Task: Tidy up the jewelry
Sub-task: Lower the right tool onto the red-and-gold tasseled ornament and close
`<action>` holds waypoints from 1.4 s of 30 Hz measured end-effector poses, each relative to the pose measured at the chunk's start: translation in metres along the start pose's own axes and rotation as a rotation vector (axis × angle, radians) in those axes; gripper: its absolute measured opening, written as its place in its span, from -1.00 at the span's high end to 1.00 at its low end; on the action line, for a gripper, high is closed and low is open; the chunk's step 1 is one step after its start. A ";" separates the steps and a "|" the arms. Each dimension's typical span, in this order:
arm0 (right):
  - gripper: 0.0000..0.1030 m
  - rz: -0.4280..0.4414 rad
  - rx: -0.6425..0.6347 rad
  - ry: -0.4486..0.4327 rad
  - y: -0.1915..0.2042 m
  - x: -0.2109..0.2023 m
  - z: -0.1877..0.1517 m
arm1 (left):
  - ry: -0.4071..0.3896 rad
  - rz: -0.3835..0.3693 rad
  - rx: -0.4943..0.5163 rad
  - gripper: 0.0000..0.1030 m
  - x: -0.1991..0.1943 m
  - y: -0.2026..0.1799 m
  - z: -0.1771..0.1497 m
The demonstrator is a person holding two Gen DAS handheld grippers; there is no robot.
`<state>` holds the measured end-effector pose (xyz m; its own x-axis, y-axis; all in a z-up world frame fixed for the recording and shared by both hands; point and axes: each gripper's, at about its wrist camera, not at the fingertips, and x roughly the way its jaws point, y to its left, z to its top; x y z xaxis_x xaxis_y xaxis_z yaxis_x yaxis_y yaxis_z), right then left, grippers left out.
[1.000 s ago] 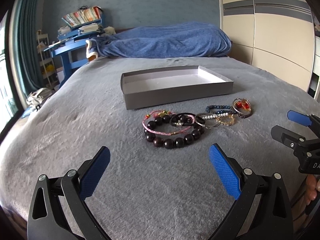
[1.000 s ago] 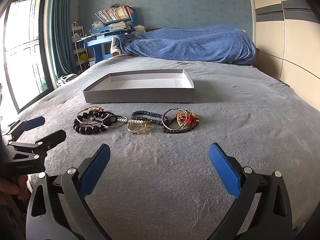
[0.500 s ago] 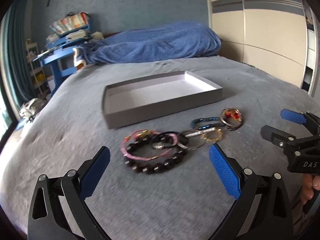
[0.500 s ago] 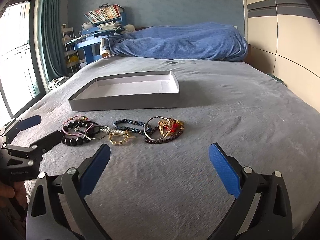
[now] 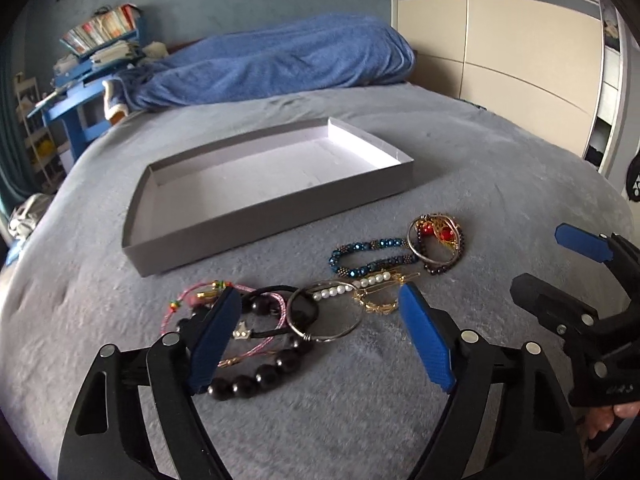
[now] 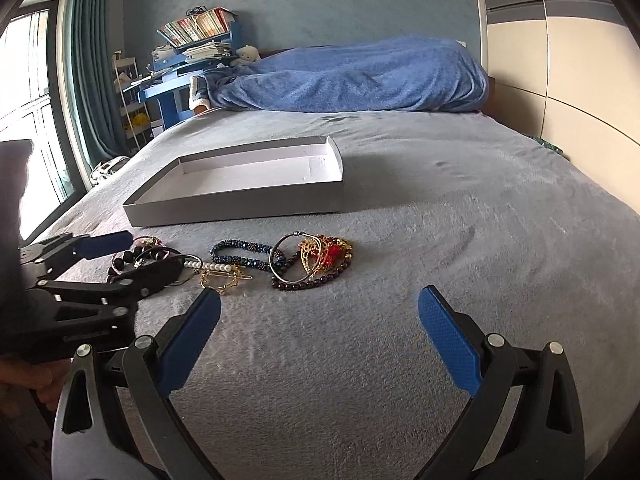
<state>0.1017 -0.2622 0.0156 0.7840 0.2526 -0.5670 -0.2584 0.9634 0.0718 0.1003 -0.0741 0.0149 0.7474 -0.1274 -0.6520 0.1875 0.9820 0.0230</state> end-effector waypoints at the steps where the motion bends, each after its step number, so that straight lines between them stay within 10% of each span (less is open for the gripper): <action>1: -0.90 0.001 0.002 0.000 0.000 0.000 0.000 | 0.011 0.002 0.002 -0.56 0.003 0.000 0.001; 14: -0.89 0.007 0.015 0.016 -0.002 0.006 0.002 | 0.081 -0.019 -0.031 0.55 0.015 0.013 -0.005; 38: -0.88 -0.024 -0.154 0.114 0.023 0.075 0.036 | -0.024 -0.071 -0.086 -0.11 -0.005 0.027 -0.023; 42: -0.49 -0.071 -0.199 0.164 0.031 0.089 0.035 | -0.027 -0.071 -0.087 -0.11 -0.005 0.026 -0.023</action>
<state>0.1834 -0.2063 -0.0044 0.7062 0.1518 -0.6916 -0.3250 0.9372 -0.1262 0.0866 -0.0444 0.0009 0.7510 -0.2000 -0.6293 0.1855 0.9786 -0.0897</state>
